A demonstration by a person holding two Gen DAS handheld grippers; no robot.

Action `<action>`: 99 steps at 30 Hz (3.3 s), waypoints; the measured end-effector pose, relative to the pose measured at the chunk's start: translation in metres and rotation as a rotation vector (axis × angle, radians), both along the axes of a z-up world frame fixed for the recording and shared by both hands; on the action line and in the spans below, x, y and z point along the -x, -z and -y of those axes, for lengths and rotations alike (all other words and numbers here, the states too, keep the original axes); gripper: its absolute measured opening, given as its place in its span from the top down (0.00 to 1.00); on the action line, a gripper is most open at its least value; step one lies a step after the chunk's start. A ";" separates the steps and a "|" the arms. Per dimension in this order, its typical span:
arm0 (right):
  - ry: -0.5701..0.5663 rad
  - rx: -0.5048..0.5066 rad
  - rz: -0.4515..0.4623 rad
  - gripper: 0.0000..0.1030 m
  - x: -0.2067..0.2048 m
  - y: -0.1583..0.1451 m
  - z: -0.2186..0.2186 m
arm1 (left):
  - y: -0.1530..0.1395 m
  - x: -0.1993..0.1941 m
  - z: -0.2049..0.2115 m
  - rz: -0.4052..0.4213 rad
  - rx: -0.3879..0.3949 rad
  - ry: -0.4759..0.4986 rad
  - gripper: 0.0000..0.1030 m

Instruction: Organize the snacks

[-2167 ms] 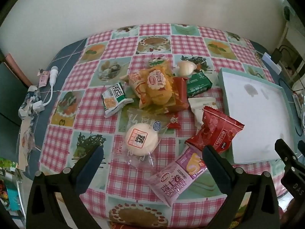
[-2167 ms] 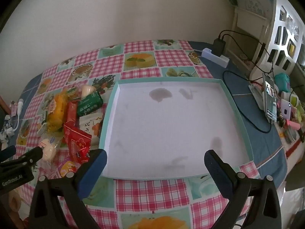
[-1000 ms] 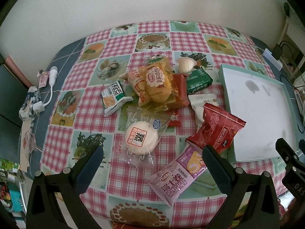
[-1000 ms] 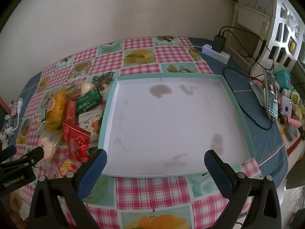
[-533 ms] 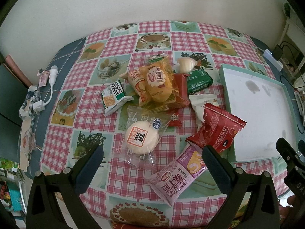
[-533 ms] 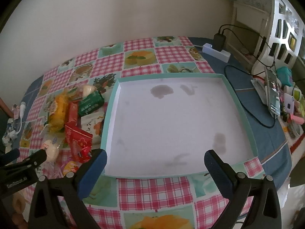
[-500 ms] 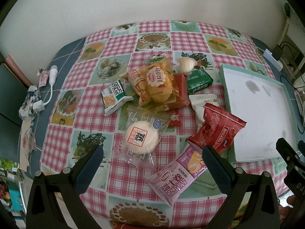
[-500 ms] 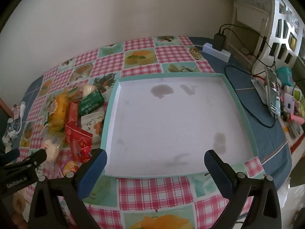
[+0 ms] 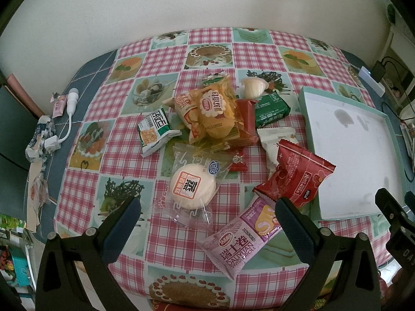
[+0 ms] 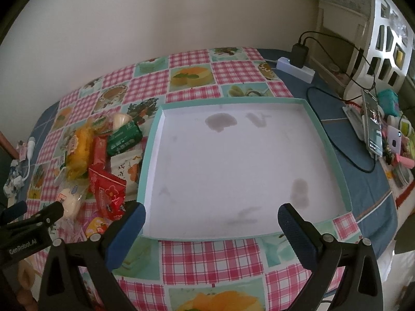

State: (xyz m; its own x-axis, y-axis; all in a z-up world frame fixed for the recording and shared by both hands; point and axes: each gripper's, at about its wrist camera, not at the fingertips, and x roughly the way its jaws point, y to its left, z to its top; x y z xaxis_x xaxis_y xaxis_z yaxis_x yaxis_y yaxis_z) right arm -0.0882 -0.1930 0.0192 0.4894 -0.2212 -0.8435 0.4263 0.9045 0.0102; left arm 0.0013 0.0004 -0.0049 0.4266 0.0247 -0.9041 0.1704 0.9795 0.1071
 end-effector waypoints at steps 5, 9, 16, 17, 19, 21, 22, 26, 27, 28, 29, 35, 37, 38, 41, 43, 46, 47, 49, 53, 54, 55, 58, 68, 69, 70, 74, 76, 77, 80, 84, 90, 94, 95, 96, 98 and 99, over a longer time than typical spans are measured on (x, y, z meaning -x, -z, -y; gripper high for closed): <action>0.001 -0.002 -0.003 0.00 0.000 0.000 0.000 | 0.000 0.000 0.000 0.000 0.000 0.000 0.00; 0.000 -0.005 -0.006 0.00 0.000 0.001 0.001 | 0.000 0.000 0.000 -0.001 0.000 0.000 0.00; 0.002 -0.009 -0.013 0.00 0.000 0.002 0.001 | 0.000 0.000 0.000 -0.004 -0.001 -0.001 0.00; 0.000 -0.010 -0.013 0.00 0.000 0.002 0.001 | 0.001 0.000 0.000 -0.006 -0.001 -0.001 0.00; -0.002 -0.010 -0.016 0.00 -0.001 0.002 0.002 | 0.001 0.001 -0.001 -0.006 0.001 -0.003 0.00; -0.001 -0.012 -0.018 0.00 -0.001 0.002 0.002 | 0.002 0.002 -0.002 -0.007 0.002 -0.004 0.00; -0.001 -0.012 -0.018 0.00 -0.001 0.002 0.002 | 0.003 0.002 -0.002 -0.008 0.002 -0.004 0.00; 0.001 -0.016 -0.020 0.00 -0.001 0.003 0.002 | 0.005 -0.001 -0.006 -0.037 0.043 -0.008 0.00; -0.001 -0.020 -0.019 0.00 -0.002 0.003 0.001 | 0.006 -0.004 -0.011 -0.051 0.063 -0.022 0.00; -0.005 -0.027 -0.018 0.00 -0.003 0.003 0.001 | 0.008 -0.006 -0.019 -0.067 0.088 -0.047 0.00; -0.014 -0.044 -0.014 0.00 -0.004 0.004 -0.002 | 0.009 -0.009 -0.023 -0.078 0.105 -0.067 0.00; -0.041 -0.217 -0.036 0.00 -0.017 0.018 -0.020 | 0.014 -0.011 -0.061 -0.107 0.169 -0.164 0.00; -0.048 -0.271 -0.055 0.00 -0.022 0.024 -0.031 | 0.014 -0.013 -0.070 -0.110 0.170 -0.171 0.00; -0.053 -0.284 -0.059 0.00 -0.024 0.025 -0.037 | 0.014 -0.013 -0.074 -0.113 0.169 -0.175 0.00; -0.084 -0.293 -0.064 0.00 -0.031 0.028 -0.058 | 0.018 -0.016 -0.090 -0.126 0.183 -0.192 0.00; -0.107 -0.290 -0.071 0.00 -0.036 0.028 -0.072 | 0.022 -0.018 -0.099 -0.138 0.198 -0.204 0.00; -0.130 -0.293 -0.092 0.00 -0.041 0.031 -0.087 | 0.024 -0.019 -0.110 -0.144 0.204 -0.219 0.00; -0.135 -0.293 -0.107 0.00 -0.043 0.034 -0.093 | 0.025 -0.019 -0.113 -0.142 0.202 -0.220 0.00; -0.134 -0.296 -0.134 0.00 -0.048 0.039 -0.101 | 0.025 -0.020 -0.117 -0.135 0.199 -0.215 0.00; -0.141 -0.286 -0.174 0.00 -0.053 0.047 -0.114 | 0.028 -0.023 -0.120 -0.138 0.191 -0.198 0.00; -0.148 -0.279 -0.182 0.00 -0.055 0.049 -0.118 | 0.030 -0.024 -0.121 -0.139 0.190 -0.195 0.00; -0.152 -0.276 -0.190 0.00 -0.055 0.051 -0.120 | 0.031 -0.025 -0.122 -0.141 0.190 -0.193 0.00; -0.147 -0.274 -0.214 0.00 -0.060 0.058 -0.126 | 0.034 -0.027 -0.122 -0.144 0.183 -0.182 0.00; -0.119 -0.270 -0.294 0.01 -0.080 0.087 -0.132 | 0.042 -0.043 -0.101 -0.156 0.176 -0.084 0.00; -0.116 -0.268 -0.297 0.01 -0.082 0.089 -0.132 | 0.044 -0.044 -0.098 -0.162 0.180 -0.069 0.00; -0.114 -0.268 -0.299 0.01 -0.083 0.090 -0.132 | 0.044 -0.044 -0.094 -0.165 0.182 -0.059 0.00; -0.111 -0.261 -0.318 0.01 -0.096 0.104 -0.135 | 0.049 -0.049 -0.079 -0.187 0.178 0.003 0.00; -0.117 -0.245 -0.319 0.01 -0.100 0.109 -0.136 | 0.054 -0.052 -0.071 -0.196 0.156 0.022 0.00; -0.120 -0.239 -0.321 0.01 -0.103 0.111 -0.138 | 0.055 -0.053 -0.068 -0.200 0.150 0.027 0.00; -0.123 -0.223 -0.326 0.01 -0.111 0.118 -0.143 | 0.060 -0.056 -0.064 -0.209 0.138 0.035 0.00; -0.135 -0.206 -0.329 0.01 -0.119 0.123 -0.149 | 0.063 -0.059 -0.060 -0.201 0.128 0.047 0.09; -0.196 -0.194 -0.292 0.25 -0.119 0.123 -0.160 | 0.067 -0.060 -0.048 -0.219 0.176 0.081 0.42; -0.208 -0.195 -0.286 0.29 -0.114 0.122 -0.164 | 0.066 -0.057 -0.045 -0.210 0.179 0.077 0.44; -0.209 -0.198 -0.282 0.30 -0.114 0.122 -0.165 | 0.066 -0.057 -0.045 -0.210 0.182 0.074 0.44; -0.211 -0.200 -0.278 0.32 -0.115 0.122 -0.164 | 0.064 -0.053 -0.046 -0.210 0.186 0.073 0.45; -0.219 -0.199 -0.270 0.34 -0.113 0.119 -0.164 | 0.063 -0.049 -0.051 -0.213 0.192 0.064 0.45; -0.227 -0.196 -0.266 0.34 -0.113 0.116 -0.165 | 0.062 -0.049 -0.056 -0.214 0.193 0.061 0.45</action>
State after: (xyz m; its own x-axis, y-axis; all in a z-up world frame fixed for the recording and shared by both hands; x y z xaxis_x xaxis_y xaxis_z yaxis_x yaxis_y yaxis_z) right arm 0.0247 -0.0284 -0.0971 0.2662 0.0453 -0.9628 0.2267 0.9679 0.1082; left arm 0.0502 0.0563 -0.0666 0.2208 -0.1766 -0.9592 0.2280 0.9656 -0.1253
